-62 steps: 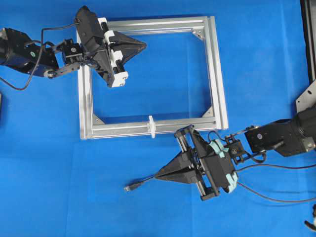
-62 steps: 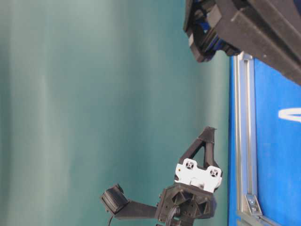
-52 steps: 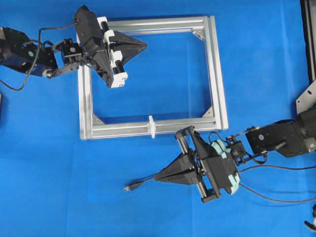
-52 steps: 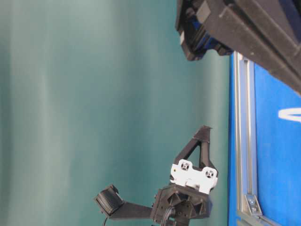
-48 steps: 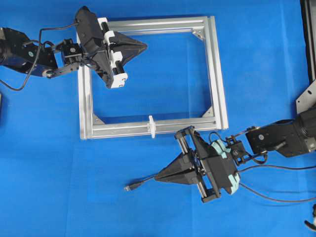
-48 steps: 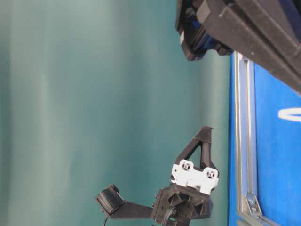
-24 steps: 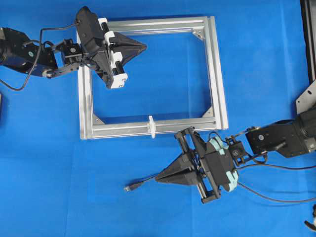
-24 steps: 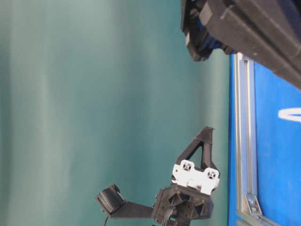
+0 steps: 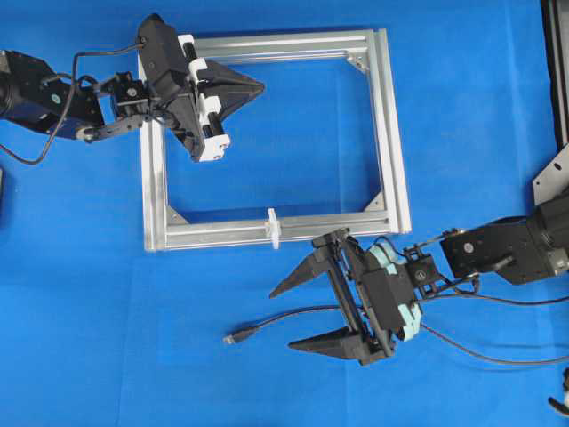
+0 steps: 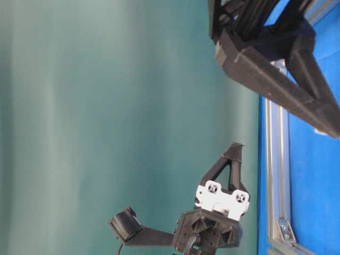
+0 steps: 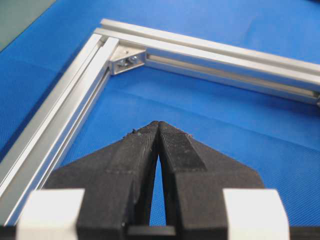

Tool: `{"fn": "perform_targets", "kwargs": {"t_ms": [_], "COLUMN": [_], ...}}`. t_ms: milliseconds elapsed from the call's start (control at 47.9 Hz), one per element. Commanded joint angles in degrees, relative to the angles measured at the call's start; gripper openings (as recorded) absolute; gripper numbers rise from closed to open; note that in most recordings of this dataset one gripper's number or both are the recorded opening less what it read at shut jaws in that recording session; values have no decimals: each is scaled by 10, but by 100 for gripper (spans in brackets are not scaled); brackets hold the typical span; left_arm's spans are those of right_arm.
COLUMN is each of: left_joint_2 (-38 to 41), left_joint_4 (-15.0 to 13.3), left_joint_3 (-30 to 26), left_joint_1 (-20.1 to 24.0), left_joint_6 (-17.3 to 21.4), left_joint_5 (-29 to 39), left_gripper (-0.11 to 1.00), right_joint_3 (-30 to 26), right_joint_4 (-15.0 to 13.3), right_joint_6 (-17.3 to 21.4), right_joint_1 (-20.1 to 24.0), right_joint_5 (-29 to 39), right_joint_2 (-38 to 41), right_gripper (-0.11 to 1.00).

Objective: Insert the wire through the string loop located in the center.
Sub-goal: 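Lower the right gripper and close it on the cable near the plug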

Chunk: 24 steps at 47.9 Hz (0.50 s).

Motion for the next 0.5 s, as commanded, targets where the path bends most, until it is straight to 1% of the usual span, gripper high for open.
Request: {"fn": "perform_targets", "kwargs": {"t_ms": [0,250,480], "left_joint_2": [-16,-16,-17], "left_joint_4": [2,2,2], "left_joint_3": [-8,-8,-6], "left_joint_1": [-1,-1,-1], "left_joint_6": [1,2,2], "left_joint_5": [-3,-3,-2], "left_gripper": [0,0,0], "right_joint_3": [-11,-37,-60], "right_joint_4": [6,18,37], "right_joint_6": [2,2,2], "right_joint_1": [2,1,3], "right_joint_5": [4,47,54], "right_joint_2": [-12,23,78], "right_gripper": [93,93,93]}}
